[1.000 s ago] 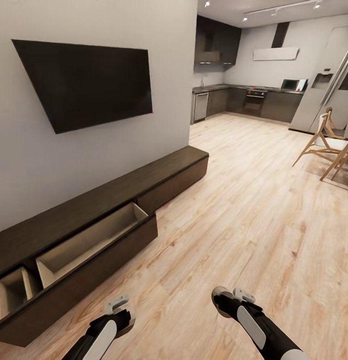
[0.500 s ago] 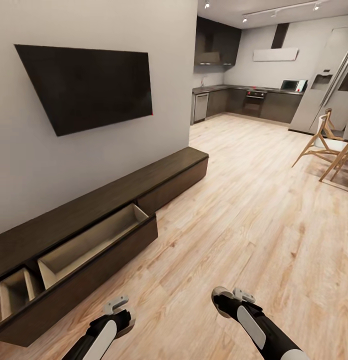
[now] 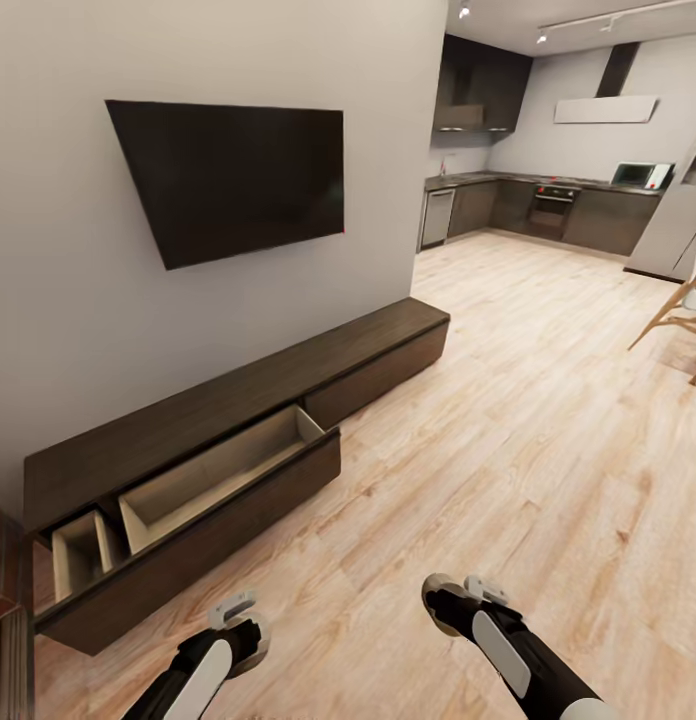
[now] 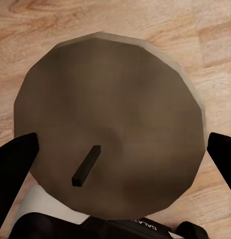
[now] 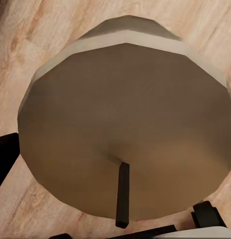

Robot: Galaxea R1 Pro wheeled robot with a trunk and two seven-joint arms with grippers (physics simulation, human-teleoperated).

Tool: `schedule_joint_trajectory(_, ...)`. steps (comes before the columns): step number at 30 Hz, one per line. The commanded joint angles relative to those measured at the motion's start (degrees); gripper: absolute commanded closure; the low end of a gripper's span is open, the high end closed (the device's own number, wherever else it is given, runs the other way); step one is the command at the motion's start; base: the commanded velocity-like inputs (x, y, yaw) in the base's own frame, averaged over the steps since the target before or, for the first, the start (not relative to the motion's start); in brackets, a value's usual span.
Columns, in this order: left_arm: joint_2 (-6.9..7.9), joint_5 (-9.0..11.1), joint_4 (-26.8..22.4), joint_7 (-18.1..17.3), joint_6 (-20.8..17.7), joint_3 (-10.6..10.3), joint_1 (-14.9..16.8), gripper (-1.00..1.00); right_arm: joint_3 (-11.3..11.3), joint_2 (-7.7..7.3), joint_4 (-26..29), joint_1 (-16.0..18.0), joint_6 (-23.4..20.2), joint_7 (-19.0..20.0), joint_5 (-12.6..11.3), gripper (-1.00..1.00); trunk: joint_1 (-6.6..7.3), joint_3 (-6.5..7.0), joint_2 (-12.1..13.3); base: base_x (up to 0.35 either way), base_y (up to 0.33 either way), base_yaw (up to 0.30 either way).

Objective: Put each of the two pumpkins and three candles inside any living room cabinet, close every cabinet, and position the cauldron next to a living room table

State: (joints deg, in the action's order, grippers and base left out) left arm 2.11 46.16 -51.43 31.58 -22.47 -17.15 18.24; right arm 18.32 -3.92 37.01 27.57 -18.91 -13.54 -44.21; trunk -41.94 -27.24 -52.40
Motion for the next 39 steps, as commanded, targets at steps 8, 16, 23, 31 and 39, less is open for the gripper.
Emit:
schedule_joint_trajectory(8, 0.66, 1.7, -8.5, 1.2, -19.5, 9.2, 3.3, 1.00, 2.6, 0.17, 2.6, 0.6, -17.0, -13.0, -0.6, 1.00, 1.76, 1.30, 3.2, 0.000, 0.000, 0.274)
schedule_joint_trajectory(16, 0.52, 2.0, -10.0, 4.9, -27.8, 11.6, 6.2, 1.00, 2.5, 0.22, 3.9, 4.4, -29.8, -16.7, -0.6, 1.00, 3.51, 2.55, 6.4, 0.000, 0.000, 0.274)
schedule_joint_trajectory(23, 0.12, 2.2, -9.7, 5.8, -28.3, 11.6, 6.4, 1.00, 2.4, 0.23, 4.1, 5.3, -31.0, -16.8, -0.8, 1.00, 5.05, 3.63, 9.2, 0.000, 0.000, 0.274)
schedule_joint_trajectory(31, 0.01, 2.3, -10.1, 5.9, -28.4, 11.7, 6.4, 1.00, 2.2, 0.19, 4.0, 5.3, -31.0, -16.7, -1.3, 1.00, 6.81, 4.96, 12.4, 0.000, 0.000, 0.222)
schedule_joint_trajectory(39, -0.26, 2.2, -12.4, 5.6, -28.4, 11.4, 6.4, 1.00, 2.2, 0.14, 4.1, 5.3, -31.0, -16.5, -1.4, 1.00, 7.03, 5.14, 12.8, 0.024, 0.000, 0.019)
